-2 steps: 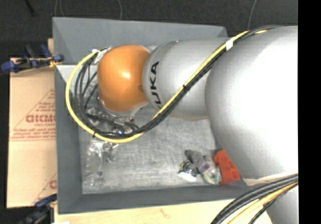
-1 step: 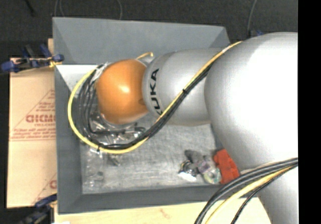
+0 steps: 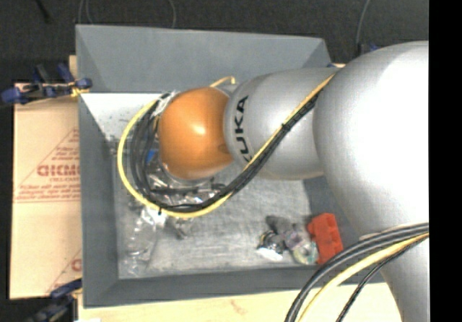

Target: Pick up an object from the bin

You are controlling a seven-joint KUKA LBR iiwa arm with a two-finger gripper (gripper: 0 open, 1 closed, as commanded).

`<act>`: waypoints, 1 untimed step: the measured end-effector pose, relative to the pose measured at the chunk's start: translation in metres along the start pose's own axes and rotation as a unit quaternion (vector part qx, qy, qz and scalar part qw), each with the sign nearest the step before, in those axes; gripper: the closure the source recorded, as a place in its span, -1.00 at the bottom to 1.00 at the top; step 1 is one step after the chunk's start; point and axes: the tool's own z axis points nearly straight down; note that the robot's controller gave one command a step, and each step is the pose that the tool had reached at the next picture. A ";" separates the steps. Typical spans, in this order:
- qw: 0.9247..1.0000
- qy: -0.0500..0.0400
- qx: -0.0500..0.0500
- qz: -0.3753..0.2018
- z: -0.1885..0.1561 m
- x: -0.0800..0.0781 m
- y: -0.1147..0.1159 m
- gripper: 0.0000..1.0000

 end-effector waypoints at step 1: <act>1.000 -0.002 0.001 0.001 -0.002 -0.002 -0.001 1.00</act>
Offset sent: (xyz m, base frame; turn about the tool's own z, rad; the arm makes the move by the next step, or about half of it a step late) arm 0.0000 0.0000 0.0000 0.0000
